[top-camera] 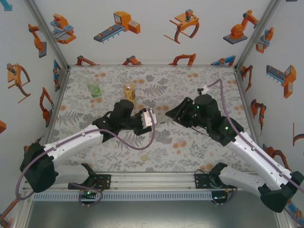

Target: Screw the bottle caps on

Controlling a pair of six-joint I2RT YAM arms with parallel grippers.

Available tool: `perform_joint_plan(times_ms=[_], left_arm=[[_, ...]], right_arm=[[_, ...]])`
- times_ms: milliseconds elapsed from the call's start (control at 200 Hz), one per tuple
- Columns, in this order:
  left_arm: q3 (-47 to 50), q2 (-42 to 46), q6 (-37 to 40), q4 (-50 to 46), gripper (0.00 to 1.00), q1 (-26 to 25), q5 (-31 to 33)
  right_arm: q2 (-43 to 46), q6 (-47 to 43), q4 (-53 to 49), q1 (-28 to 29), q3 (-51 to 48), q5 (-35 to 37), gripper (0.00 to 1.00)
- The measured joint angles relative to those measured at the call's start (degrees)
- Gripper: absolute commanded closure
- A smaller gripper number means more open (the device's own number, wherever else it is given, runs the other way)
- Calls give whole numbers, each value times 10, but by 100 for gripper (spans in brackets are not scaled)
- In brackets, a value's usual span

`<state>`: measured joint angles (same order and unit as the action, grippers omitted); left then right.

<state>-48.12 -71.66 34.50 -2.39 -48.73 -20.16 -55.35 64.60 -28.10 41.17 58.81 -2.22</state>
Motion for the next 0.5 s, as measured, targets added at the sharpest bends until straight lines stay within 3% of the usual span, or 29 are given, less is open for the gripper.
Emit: perform_joint_plan(times_ms=[75,170,501], left_arm=[[-1,0,2,1,100,0,0],[-5,3,2,5,100,0,0],[-12,35,2,-11,100,1,-33]], right_arm=[[-2,-18,-2,0,7,-1,54],[-3,-62,-11,1,23,-10,44],[29,-333,15,3,47,-79,36]])
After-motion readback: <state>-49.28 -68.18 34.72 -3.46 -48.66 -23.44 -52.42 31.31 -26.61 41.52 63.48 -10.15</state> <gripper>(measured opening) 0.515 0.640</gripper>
